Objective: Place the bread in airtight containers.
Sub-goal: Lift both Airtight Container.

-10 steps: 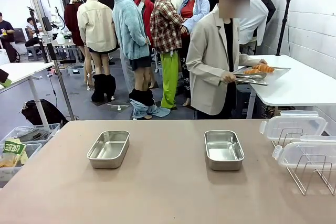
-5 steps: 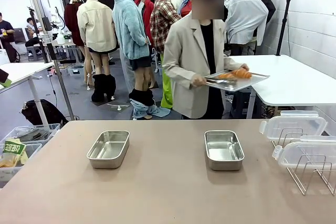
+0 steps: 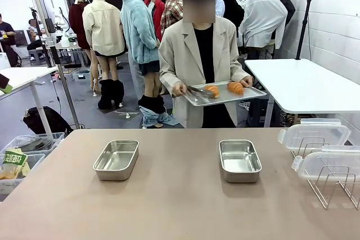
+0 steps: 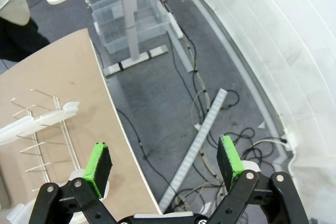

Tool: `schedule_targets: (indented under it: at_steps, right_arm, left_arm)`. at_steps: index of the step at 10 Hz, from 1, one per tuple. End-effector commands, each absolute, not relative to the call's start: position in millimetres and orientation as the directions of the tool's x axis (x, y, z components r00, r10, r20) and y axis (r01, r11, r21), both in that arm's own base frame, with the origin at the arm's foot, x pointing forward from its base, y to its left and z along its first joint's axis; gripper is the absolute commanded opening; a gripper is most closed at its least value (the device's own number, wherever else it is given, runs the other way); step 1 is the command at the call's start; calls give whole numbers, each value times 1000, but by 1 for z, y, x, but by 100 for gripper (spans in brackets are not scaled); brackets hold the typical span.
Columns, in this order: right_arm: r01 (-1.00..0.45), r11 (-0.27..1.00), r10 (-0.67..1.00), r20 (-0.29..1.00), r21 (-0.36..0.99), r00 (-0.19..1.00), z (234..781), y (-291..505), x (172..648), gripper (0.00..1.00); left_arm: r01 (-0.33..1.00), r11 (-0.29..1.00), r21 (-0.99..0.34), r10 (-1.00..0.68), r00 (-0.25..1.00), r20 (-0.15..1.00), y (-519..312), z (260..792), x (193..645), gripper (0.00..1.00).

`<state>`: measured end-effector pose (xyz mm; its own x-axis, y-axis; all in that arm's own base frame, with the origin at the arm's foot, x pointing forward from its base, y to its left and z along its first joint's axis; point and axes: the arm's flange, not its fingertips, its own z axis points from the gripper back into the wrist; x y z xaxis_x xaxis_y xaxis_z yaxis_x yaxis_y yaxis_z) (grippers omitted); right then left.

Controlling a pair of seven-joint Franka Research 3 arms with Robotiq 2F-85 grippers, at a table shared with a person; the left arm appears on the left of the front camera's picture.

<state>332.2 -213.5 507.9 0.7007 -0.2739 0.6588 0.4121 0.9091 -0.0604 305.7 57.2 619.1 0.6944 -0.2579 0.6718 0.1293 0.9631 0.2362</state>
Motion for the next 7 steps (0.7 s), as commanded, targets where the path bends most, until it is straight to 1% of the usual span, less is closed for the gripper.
schedule_targets:
  at_steps: [1, 7]
  right_arm:
    - [406, 911, -261, 655, -76, 709, 507, -214, 332, 100]
    - [406, 911, -261, 655, -76, 709, 507, -214, 332, 100]
  left_arm:
    - [137, 960, 244, -269, 694, 668, 58, 621, 307, 100]
    - [137, 960, 244, -269, 694, 668, 58, 621, 307, 100]
